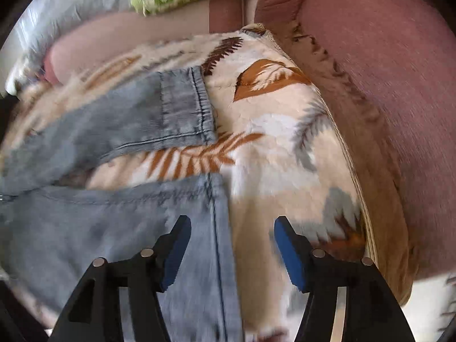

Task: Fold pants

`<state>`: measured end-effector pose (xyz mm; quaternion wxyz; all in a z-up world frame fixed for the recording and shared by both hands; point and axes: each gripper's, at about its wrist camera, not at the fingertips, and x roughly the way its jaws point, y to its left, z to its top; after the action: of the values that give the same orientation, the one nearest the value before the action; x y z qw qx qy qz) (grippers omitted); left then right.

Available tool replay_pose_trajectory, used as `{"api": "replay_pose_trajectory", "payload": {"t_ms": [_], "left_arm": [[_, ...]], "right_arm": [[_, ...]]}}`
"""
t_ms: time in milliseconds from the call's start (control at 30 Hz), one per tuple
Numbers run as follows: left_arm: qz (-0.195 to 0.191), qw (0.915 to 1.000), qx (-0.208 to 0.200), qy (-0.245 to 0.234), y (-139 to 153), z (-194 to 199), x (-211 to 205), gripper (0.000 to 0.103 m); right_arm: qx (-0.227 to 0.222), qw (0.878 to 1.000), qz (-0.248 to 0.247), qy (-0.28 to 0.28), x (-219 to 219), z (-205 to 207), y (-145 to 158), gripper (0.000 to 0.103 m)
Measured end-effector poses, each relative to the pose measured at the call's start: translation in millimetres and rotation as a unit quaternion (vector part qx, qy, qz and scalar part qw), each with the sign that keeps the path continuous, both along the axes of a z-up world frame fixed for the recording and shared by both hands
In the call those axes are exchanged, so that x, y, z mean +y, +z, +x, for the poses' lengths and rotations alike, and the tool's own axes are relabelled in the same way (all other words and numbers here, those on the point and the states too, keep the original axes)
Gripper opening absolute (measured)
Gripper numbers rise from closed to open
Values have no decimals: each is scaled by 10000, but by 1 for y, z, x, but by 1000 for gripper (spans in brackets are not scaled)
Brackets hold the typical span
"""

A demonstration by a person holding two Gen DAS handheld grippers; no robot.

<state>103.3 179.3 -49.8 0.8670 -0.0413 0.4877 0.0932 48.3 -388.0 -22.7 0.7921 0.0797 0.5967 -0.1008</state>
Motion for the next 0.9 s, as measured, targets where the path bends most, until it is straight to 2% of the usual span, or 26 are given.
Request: {"api": "replay_pose_trajectory", "payload": {"t_ms": [67, 133, 167, 200, 233, 267, 300, 333, 367, 400, 433, 500, 533, 567, 633, 700, 800, 900], "left_arm": [[-133, 9999, -88, 53, 7, -6, 2, 23], [-228, 9995, -225, 41, 17, -15, 2, 45], [-248, 9992, -322, -19, 23, -20, 0, 51], [-237, 9988, -419, -87, 27, -25, -3, 62], [-165, 9987, -466, -125, 29, -29, -6, 65], [56, 9991, -374, -166, 26, -30, -11, 65], [310, 9992, -164, -202, 19, -27, -15, 64], [583, 9977, 191, -282, 5, -22, -19, 51], [594, 9958, 589, -359, -13, -17, -18, 47], [481, 9968, 566, -294, -14, -17, -15, 47], [440, 9974, 513, -249, -8, -17, -14, 45], [583, 9974, 367, -209, 6, -17, -17, 45], [555, 9978, 245, -260, 13, -18, -18, 45], [334, 9986, 118, -392, 21, -17, -17, 46], [-97, 9991, -82, -410, 34, -12, -8, 54], [-348, 9986, -280, -286, 46, 1, 2, 60], [-642, 9971, -384, -124, 55, 34, 15, 61], [-649, 9977, -202, -35, 46, 69, 20, 61]], "right_arm": [[78, 9991, 409, -47, -3, -21, 8, 64], [215, 9964, 807, -126, -3, -41, 1, 64], [310, 9951, 927, -141, -3, -48, -9, 64], [399, 9940, 1013, -104, 0, -54, -16, 64], [537, 9929, 1057, -24, 5, -59, -28, 47], [629, 9930, 1000, 70, 10, -61, -35, 32], [545, 9953, 779, 207, 16, -64, -33, 30], [560, 9967, 470, 354, 24, -65, -29, 25], [569, 9970, 141, 502, 32, -64, -24, 25], [603, 9966, 52, 560, 35, -63, -24, 25], [662, 9962, 43, 571, 35, -62, -26, 28], [779, 9956, 5, 529, 36, -56, -28, 45], [701, 9966, -121, 411, 30, -52, -22, 59], [582, 9976, -162, 350, 24, -51, -13, 63], [191, 9997, 12, 140, 14, -38, 4, 65], [-73, 9994, 319, 95, 8, -21, 12, 66], [-317, 9978, 580, 111, 0, 28, 10, 67], [-252, 9973, 675, 119, -5, 66, -6, 67]]}}
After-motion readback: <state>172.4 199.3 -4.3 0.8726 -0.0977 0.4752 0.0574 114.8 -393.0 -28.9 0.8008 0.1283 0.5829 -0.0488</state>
